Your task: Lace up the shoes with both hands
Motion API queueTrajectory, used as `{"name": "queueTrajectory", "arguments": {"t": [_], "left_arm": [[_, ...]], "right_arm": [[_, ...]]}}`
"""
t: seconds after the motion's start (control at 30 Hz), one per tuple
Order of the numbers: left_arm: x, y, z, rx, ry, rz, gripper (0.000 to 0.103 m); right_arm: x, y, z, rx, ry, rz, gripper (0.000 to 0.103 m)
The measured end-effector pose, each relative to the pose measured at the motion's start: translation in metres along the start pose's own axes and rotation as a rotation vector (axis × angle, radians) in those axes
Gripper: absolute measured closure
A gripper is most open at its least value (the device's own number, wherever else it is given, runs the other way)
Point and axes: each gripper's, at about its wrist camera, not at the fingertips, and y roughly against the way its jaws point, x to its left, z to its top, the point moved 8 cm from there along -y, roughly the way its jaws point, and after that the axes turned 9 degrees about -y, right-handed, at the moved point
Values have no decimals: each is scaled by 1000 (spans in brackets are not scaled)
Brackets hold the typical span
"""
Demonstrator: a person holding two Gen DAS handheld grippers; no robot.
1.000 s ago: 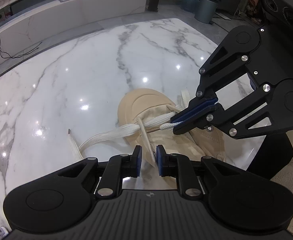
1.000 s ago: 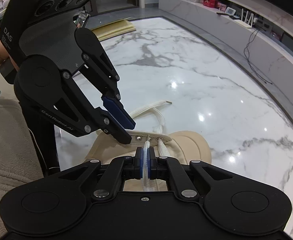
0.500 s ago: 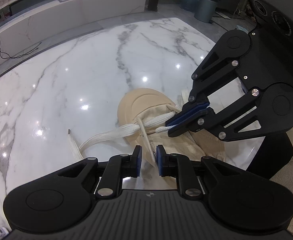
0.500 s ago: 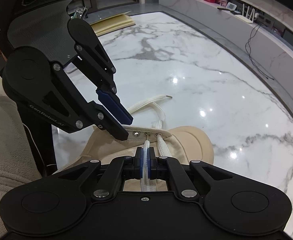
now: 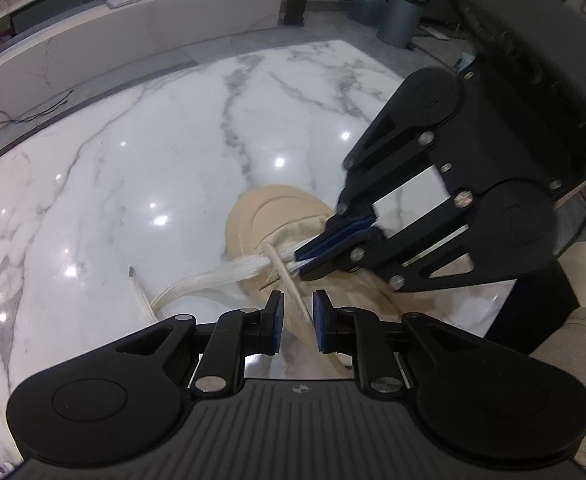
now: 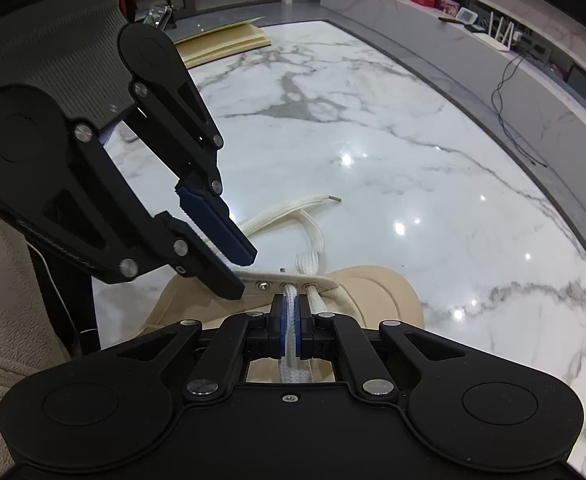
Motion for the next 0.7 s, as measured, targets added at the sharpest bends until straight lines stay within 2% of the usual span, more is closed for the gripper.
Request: {"name": "queueTrajectory", "arguments": {"t": [0.13,0.3,0.47,0.7], "left_arm": [[4,9,5,0,-66,22,87],[6,5,6,55,-280,87,87],[-10,-18,0,105,-507,93,87],[-20,-38,-4,118,-681,88,87]], "right_arm": [[-1,-2,1,1,3,-1,100],[0,-2,1,1,2,-1,100],[0,-2,1,1,-9,2,100],[-2,-3,2,0,-25,7,100]]}}
